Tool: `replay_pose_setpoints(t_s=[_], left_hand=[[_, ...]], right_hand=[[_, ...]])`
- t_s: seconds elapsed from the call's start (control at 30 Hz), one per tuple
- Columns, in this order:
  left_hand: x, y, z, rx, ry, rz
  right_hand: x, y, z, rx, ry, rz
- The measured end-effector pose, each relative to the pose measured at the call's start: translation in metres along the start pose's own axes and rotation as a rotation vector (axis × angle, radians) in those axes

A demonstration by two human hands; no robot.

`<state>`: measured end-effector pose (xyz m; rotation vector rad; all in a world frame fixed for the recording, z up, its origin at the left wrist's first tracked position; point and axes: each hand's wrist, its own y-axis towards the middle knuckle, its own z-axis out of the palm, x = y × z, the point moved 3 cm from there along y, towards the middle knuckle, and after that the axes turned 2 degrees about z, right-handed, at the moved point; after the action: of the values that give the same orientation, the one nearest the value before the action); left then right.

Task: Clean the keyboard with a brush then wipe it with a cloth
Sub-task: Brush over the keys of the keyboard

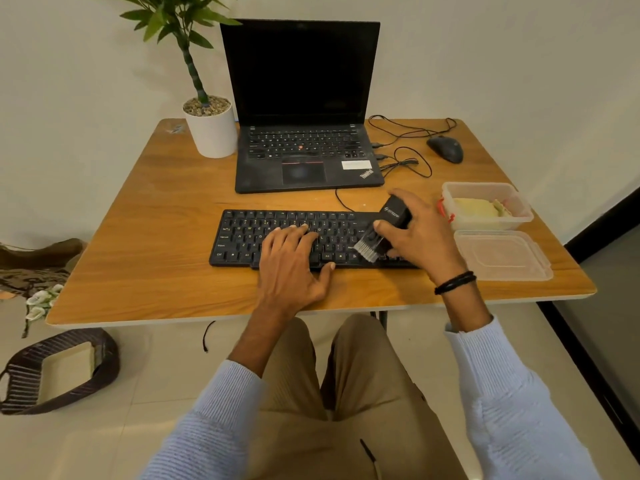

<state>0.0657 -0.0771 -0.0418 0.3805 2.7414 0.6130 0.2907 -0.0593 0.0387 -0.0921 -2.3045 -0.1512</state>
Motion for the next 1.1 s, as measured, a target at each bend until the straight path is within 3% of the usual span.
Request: replay_pose_setpoints(t_s=[0.1,0.23,0.43,0.8,0.97,1.1], left_hand=[[0.002,0.006,-0.001,0.093,-0.046,-0.029],[0.006,0.032,-0.005,0.382,-0.014,-0.001],[0.005,0.083,-0.009,0.807,0.083,0.054],[0.011,0.08,-0.009,0.81,0.195,0.004],[0.006,0.083,-0.012,0.846,0.192,-0.023],[0.002,0.085,-0.014,0.874,0.178,-0.038]], right_hand=[[-0.013,-0.01,-0.014,-0.16,0.083,0.075],[-0.026,-0.023,-0.026,-0.359,0.113,0.181],[-0.031,-0.032,-0.019,-0.387,0.127,0.217],[-0.018,-0.043,0.002,-0.393,0.057,0.022],[-0.012,-0.044,0.014,-0.162,0.012,-0.046],[-0.029,-0.039,-0.009,-0.344,0.047,0.039]])
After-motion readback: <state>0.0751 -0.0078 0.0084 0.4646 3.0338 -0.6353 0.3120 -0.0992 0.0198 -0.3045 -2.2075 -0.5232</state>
